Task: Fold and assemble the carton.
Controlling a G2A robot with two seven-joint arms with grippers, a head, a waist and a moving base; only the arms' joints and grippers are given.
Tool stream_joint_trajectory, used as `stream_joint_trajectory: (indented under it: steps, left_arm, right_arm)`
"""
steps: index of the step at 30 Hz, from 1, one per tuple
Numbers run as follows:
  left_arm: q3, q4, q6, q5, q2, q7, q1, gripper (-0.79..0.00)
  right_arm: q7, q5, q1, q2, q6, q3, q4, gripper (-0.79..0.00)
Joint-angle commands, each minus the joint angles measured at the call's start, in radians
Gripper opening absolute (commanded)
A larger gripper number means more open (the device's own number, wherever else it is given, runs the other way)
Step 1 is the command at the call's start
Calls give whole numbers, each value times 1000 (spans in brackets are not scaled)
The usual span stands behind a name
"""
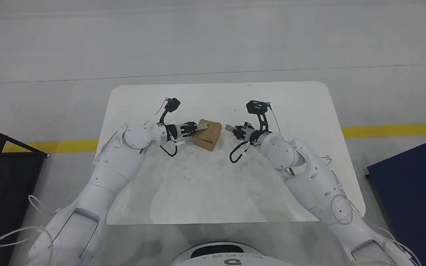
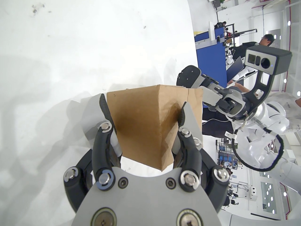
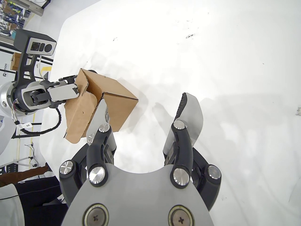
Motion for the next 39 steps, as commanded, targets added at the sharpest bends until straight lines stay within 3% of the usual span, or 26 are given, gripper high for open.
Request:
stream_joint_trajectory:
  steps: [1, 11, 20, 30, 39]
  left_arm:
    - [-2, -2, -3, -1, 0, 0, 1, -225]
    - [-4, -4, -11, -12, -1, -15, 0, -203]
    - [-5, 12, -23, -24, -4, -21, -5, -191]
    - [-6, 21, -30, -29, -6, -27, -11, -215]
    - [-8, 26, -35, -27, -6, -28, -16, -219]
  right_arm:
    - [10, -2, -9, 2, -13, 7, -9, -219]
    - [55, -41, -4, -3, -51, -24, -25, -252]
    - [59, -56, 29, -16, -19, -48, -4, -262]
    - [47, -76, -53, 2, -79, 17, -88, -308]
    - [58, -92, -33, -6, -75, -3, -87, -317]
